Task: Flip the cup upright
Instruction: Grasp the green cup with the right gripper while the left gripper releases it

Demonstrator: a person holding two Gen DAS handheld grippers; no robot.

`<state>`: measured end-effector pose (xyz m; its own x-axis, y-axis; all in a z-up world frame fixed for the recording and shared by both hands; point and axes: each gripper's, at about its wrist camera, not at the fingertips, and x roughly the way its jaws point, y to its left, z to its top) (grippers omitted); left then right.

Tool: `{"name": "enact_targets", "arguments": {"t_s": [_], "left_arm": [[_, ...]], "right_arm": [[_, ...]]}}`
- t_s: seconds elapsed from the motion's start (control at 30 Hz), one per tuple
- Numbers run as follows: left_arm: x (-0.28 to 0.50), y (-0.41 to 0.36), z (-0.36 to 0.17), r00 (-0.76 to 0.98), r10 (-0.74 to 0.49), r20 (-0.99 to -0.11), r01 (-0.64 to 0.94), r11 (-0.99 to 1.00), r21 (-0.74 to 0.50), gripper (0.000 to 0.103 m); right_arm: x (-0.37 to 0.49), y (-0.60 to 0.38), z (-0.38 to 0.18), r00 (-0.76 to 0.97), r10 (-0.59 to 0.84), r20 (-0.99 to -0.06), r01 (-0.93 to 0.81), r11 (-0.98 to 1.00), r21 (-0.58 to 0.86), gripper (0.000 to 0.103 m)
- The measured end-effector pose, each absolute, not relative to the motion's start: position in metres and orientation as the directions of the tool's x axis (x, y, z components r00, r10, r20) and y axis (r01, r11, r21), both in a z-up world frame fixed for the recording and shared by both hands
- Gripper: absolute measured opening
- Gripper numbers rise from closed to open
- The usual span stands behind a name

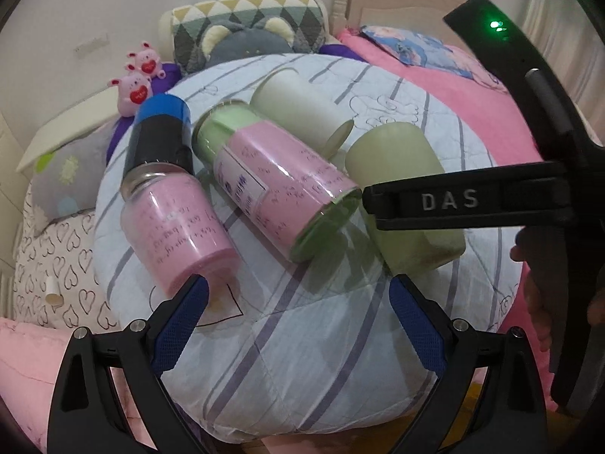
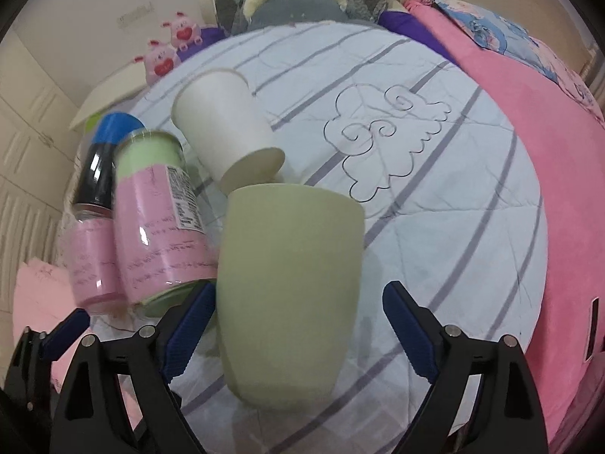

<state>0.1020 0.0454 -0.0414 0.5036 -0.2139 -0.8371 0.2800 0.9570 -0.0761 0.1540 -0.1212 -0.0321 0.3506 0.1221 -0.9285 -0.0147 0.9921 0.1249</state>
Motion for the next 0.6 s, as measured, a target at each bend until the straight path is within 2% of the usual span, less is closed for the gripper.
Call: {"name": "enact_targets", "arguments": {"t_s": [0.2, 0.27, 0.6], "left_arm": [[0.107, 0.054, -0.047, 0.488, -0.218, -0.845, 0.255, 0.962, -0.1, 0.098], [0.109, 0.057, -0.048, 0.486, -0.212, -0.848, 0.247, 0.964, -0.1, 0.098], [0.108, 0.058, -0.047, 0.495, -0.185, -0.849, 0.221, 0.972, -0.083, 0.098]], "right_arm": [[0.162, -0.127, -0.045, 0.324, 0.143, -0.935, 0.012, 0.988, 0.156, 0.09], [0.162, -0.126, -0.045, 0.324, 0.157, -0.933, -0.011, 0.987, 0.163, 0.079], [0.154, -0.12, -0.036, 0.344, 0.164, -0.924, -0.061, 0.987, 0.152, 0.079]]}}
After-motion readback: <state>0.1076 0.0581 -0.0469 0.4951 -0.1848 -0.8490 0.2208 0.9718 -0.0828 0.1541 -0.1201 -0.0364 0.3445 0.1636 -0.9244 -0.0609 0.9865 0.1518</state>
